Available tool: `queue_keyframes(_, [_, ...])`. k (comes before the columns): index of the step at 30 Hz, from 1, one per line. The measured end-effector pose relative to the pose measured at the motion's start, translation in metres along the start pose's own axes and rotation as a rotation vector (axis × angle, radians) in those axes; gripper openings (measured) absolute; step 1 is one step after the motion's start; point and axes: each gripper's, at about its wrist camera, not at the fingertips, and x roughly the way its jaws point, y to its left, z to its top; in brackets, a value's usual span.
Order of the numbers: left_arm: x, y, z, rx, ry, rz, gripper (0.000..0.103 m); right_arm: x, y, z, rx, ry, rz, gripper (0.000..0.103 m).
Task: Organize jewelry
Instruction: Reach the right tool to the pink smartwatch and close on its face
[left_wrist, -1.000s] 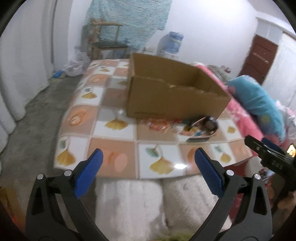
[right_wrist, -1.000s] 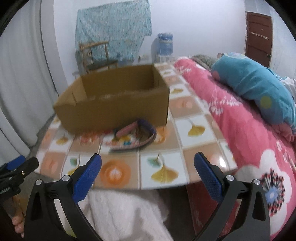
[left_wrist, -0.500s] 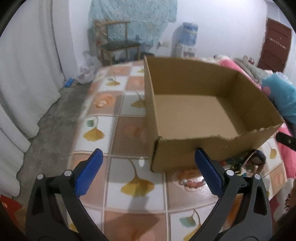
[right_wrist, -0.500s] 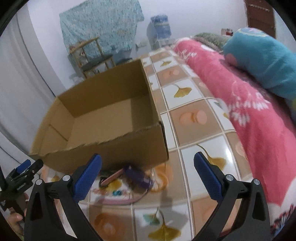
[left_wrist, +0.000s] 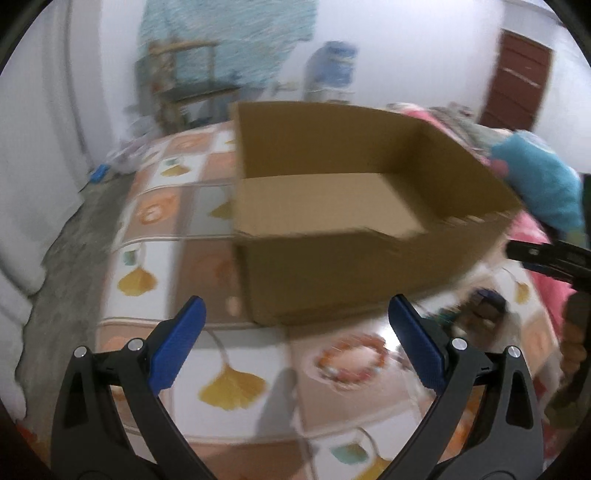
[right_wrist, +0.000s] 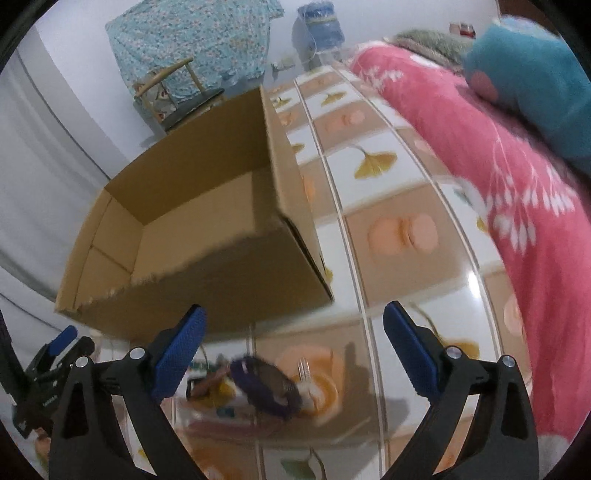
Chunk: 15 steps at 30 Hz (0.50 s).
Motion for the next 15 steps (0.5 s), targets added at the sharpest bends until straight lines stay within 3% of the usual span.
queue_keyframes(3, [-0.006,-0.023,-0.011,0.048,0.003,-0.078,0.095,-0.005,-0.010,-0.018,0.030,0.055,0.021,0.085])
queue_keyframes(7, [0.000,-0.049,-0.023,0.100,0.036,-0.126,0.095,-0.003,-0.015,-0.041,0.097,0.119,0.054,0.068])
queue_keyframes(9, [0.003,-0.061,-0.026,0.129,0.039,-0.139,0.080,0.005,-0.016,-0.048,0.136,0.151,0.058,0.059])
queue_keyframes(11, [0.007,-0.070,-0.025,0.139,0.048,-0.160,0.073,0.012,-0.014,-0.050,0.149,0.169,0.074,0.051])
queue_keyframes(15, [0.017,-0.089,-0.022,0.194,0.060,-0.211,0.056,0.021,-0.011,-0.052,0.143,0.197,0.073,0.047])
